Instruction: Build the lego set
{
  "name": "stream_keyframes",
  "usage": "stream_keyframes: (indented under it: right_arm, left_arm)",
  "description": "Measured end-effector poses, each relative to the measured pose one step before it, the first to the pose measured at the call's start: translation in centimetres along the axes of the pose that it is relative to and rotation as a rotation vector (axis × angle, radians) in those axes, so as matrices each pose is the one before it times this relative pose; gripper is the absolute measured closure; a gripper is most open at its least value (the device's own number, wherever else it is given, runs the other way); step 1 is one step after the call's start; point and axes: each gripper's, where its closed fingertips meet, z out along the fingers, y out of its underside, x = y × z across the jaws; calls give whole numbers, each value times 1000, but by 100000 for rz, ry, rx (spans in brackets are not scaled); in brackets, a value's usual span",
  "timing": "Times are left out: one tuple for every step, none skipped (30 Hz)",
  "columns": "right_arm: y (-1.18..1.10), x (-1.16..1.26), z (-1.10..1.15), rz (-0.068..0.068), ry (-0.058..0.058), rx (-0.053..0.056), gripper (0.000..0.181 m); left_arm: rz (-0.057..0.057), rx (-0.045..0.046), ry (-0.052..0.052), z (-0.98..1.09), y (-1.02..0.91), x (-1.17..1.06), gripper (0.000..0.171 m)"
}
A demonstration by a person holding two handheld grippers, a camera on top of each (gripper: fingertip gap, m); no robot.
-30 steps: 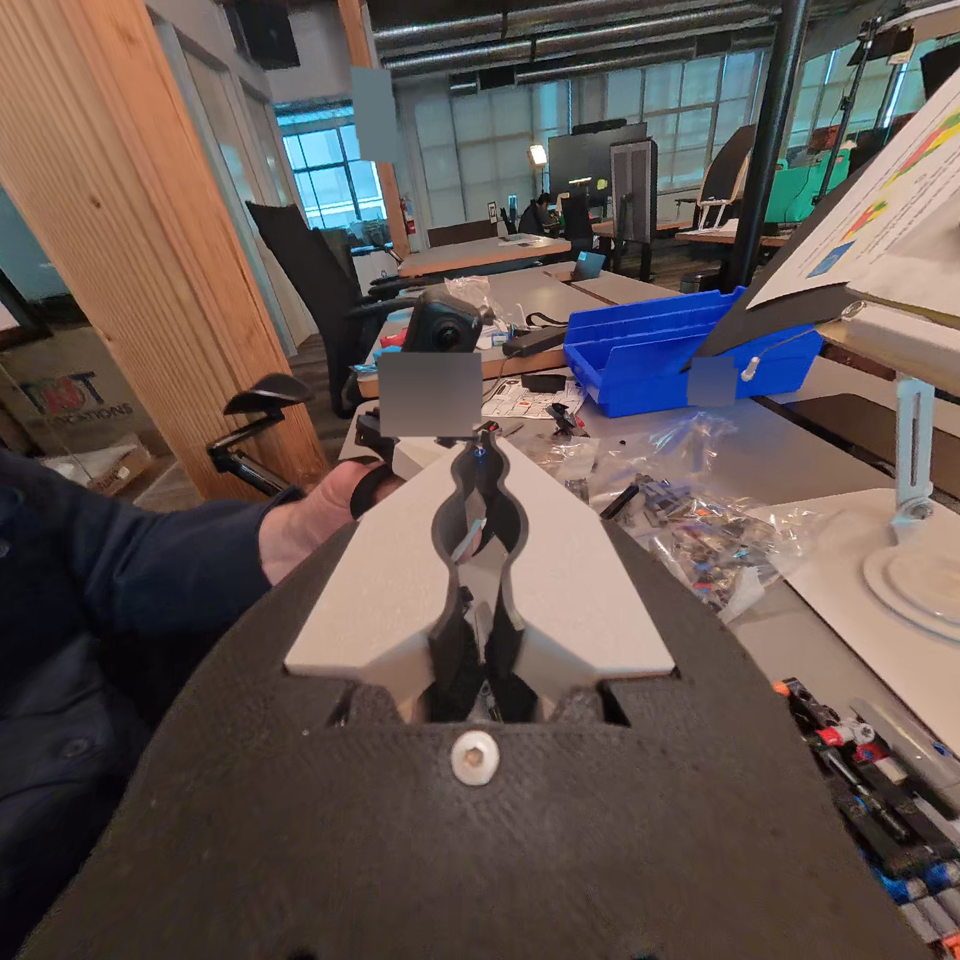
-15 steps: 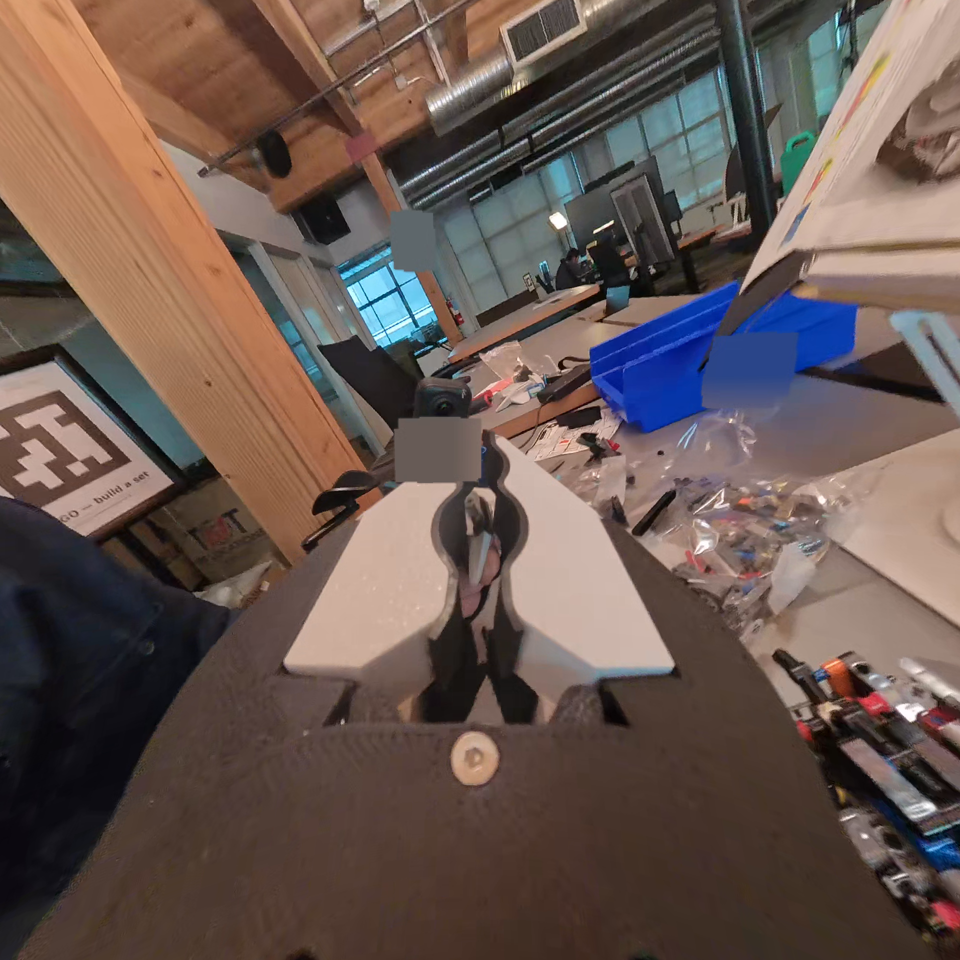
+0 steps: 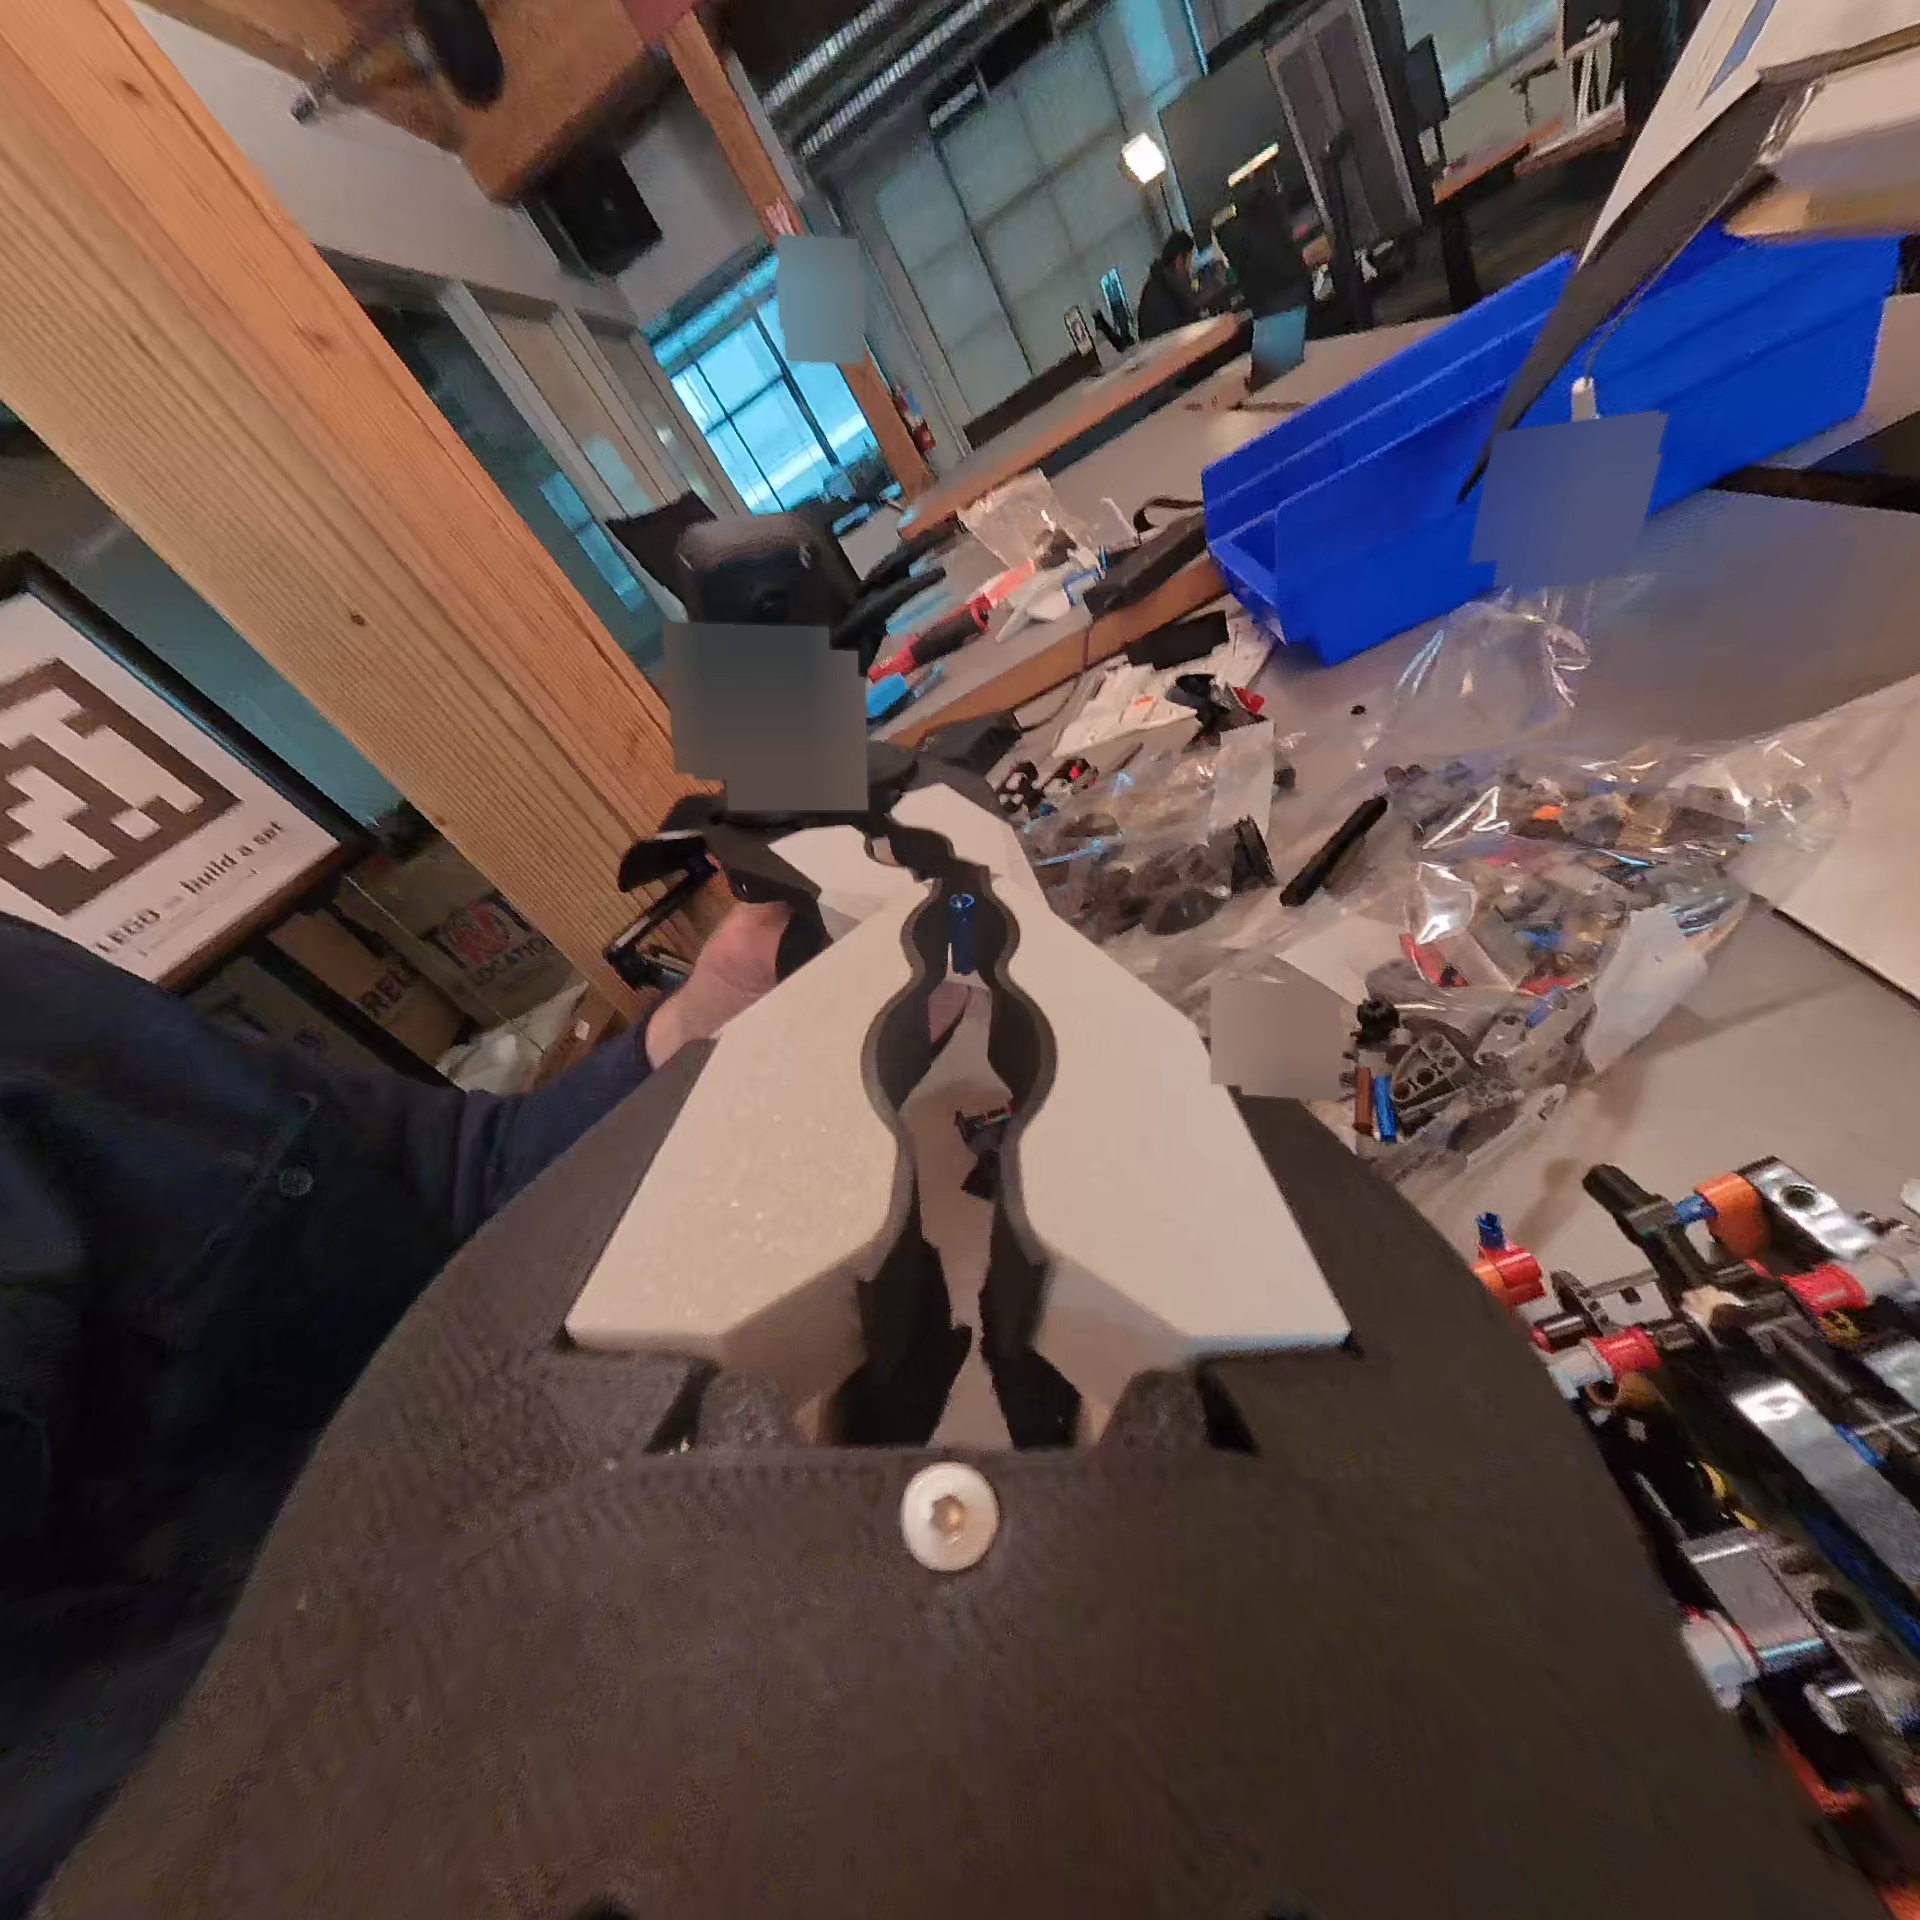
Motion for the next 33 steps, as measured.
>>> stream_keyframes:
  right_arm:
    - [220, 99, 41, -1943, 1599, -1572, 180]
    - [211, 136, 0, -1835, 1657, -1617, 180]
    - [66, 12, -36, -1167, 617, -645, 179]
    - [-181, -171, -81, -376, -796, 956, 180]
    - [-207, -113, -87, -412, -568, 1054, 179]
    - [-15, 67, -62, -587, 524, -108, 180]
    - [80, 119, -48, -405, 855, -557, 180]
    - [-25, 14, -35, 0, 135, 140, 181]
    - [-84, -87, -6, 218, -480, 557, 180]
    - [-39, -128, 34, -72, -454, 108, 180]
    - [1, -142, 55, -638, -120, -256, 179]
    - [-8, -189, 34, -1041, -99, -253, 179]
    - [-6, -203, 19, -975, -286, -334, 179]
    - [-30, -123, -14, -733, 60, -155, 179]
    - [-50, -28, -50, -598, 378, 51, 179]
    - [-29, 35, -71, -322, 386, -28, 179]
    - [-13, 107, -89, 94, 439, -22, 179]
    - [-1, 189, -87, 396, 601, 121, 179]
    - [5, 174, -59, 719, 331, 238, 179]
    - [2, 95, -17, 1249, -498, 314, 179]
    - [-7, 31, 10, 1256, -725, 450, 179]
    - [44, 60, 39, 610, -121, 149, 179]
    - [123, 71, 66, 332, 74, -488, 179]
    - [79, 14, 80, 577, -445, -212, 179]
    - [-67, -130, 72, 1001, -1377, 802, 179]
    - [-103, -210, 76, 1453, -2076, 1191, 179]
    - [-29, -143, 75, 2021, -2100, 792, 179]
    - [-22, -62, 74, 2386, -1843, 925, 179]
    - [-71, -17, 66, 2484, -1600, 1311, 180]
    - [37, -10, 94, 2268, -1519, 673, 180]
    - [124, -1, 134, 1563, -1193, -58, 180]
    - [105, 15, 120, 839, -693, -42, 180]
    - [102, -29, 141, 448, -572, -105, 180]
  left_arm:
    - [5364, -2414, -5132, -119, 256, -540, 166]
    - [7477, -5045, -5103, 22, 602, -455, 166]
    - [6911, -5552, -4834, 120, 773, -447, 167]
    - [5126, -5958, -2242, 271, 934, -137, 167]
    - [4221, -6108, 1489, 348, 988, 386, 167]
    - [3463, -6899, -1452, 419, 1157, -135, 167]
    - [3892, -6004, -7244, 269, 924, -965, 167]
    - [4932, -3223, -5958, 73, 307, -650, 160]
    - [5041, -2735, -7502, 56, 168, -901, 154]
    - [4132, -3461, -9102, 258, 380, -1253, 148]
    - [2359, -4503, -8460, 308, 543, -1258, 142]
    - [2392, -2805, -5403, 147, 312, -819, 135]
    - [2304, 124, -4584, -94, -13, -717, 129]
    - [1590, 566, -2018, -179, -12, -353, 126]
    - [-92, 1227, -487, -160, -18, -182, 124]
    - [-1907, 2263, 148, -281, -170, -180, 122]
    - [-2266, 2270, 238, -407, -290, -218, 123]
    - [-1469, 3071, -625, -467, -391, -328, 125]
    - [-1818, 4445, 293, -491, -548, -191, 129]
    - [-3542, 4843, 3317, -405, -628, 187, 130]
    - [-3969, 4153, 3761, -249, -504, 284, 130]
    - [-2644, 1298, 1151, -113, -51, -95, 130]
    - [-1472, 207, 1076, -52, 111, -79, 130]
    - [-1672, 2666, 3075, -88, -290, 290, 132]
    - [-2137, 3770, 4601, -97, -580, 630, 133]
    - [-1462, 2495, 3783, 24, -456, 663, 133]
    - [64, 1695, 2806, 114, -335, 665, 133]
    - [185, 2043, 4044, 164, -443, 946, 133]
    - [-85, 1316, 3395, 240, -382, 889, 133]
    - [282, 929, 1683, 245, -376, 685, 134]
    - [364, 1403, 1994, 202, -478, 721, 136]
    - [-161, 2252, 2986, 168, -575, 790, 139]
    - [-1144, 2082, 2100, 131, -504, 520, 141]
